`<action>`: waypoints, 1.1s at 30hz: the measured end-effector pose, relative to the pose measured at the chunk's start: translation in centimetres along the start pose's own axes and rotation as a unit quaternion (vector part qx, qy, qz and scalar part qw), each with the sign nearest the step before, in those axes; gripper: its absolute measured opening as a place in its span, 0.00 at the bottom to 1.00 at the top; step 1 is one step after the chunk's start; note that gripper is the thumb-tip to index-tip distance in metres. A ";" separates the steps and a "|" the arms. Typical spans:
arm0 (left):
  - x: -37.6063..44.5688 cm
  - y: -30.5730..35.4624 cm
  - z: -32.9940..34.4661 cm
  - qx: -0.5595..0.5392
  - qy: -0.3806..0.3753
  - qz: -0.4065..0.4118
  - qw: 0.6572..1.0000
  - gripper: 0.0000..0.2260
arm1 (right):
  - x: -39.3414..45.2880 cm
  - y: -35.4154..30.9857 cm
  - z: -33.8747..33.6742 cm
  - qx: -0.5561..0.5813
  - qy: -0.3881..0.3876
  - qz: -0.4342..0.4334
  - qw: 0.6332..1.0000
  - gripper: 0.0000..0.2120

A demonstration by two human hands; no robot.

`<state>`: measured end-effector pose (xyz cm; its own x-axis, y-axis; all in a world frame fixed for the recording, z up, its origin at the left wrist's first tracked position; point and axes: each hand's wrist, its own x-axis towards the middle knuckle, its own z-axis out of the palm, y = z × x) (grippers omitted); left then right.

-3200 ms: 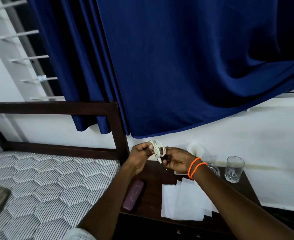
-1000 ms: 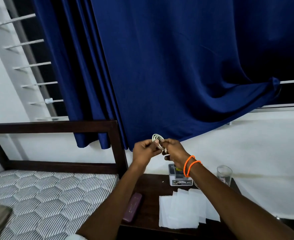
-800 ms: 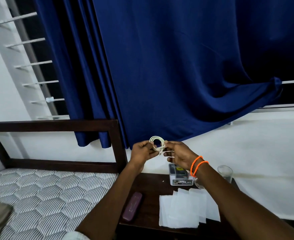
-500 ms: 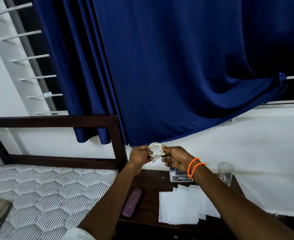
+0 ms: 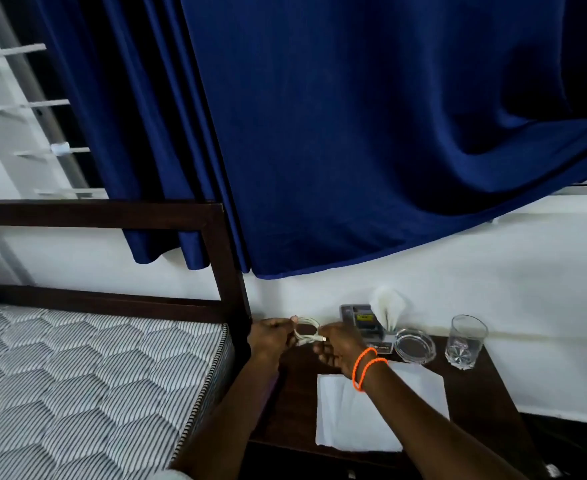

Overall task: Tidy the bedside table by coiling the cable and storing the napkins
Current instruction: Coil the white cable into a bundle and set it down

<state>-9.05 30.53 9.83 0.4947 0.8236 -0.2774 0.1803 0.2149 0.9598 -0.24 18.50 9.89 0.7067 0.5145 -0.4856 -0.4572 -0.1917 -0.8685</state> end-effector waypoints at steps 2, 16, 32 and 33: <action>1.6 -1.3 0.5 0.027 0.019 0.006 0.999 0.04 | 2.0 1.2 0.5 0.005 0.016 -0.004 1.000 0.06; 12.0 -8.1 2.6 0.305 0.018 0.032 0.952 0.09 | 14.6 8.1 3.7 -0.228 0.127 -0.051 0.964 0.08; 13.0 -8.3 2.0 0.338 0.028 0.070 0.938 0.11 | 15.4 7.6 2.8 -0.352 0.141 -0.111 0.919 0.10; 13.0 -8.3 2.0 0.339 0.024 0.073 0.938 0.11 | 15.4 7.6 2.8 -0.353 0.141 -0.113 0.918 0.10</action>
<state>-2.47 38.40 -1.80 0.5201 0.8447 -0.1264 0.6205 -0.2719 0.7356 5.65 27.25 -3.88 0.8972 0.3906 -0.2062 0.1116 -0.6522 -0.7497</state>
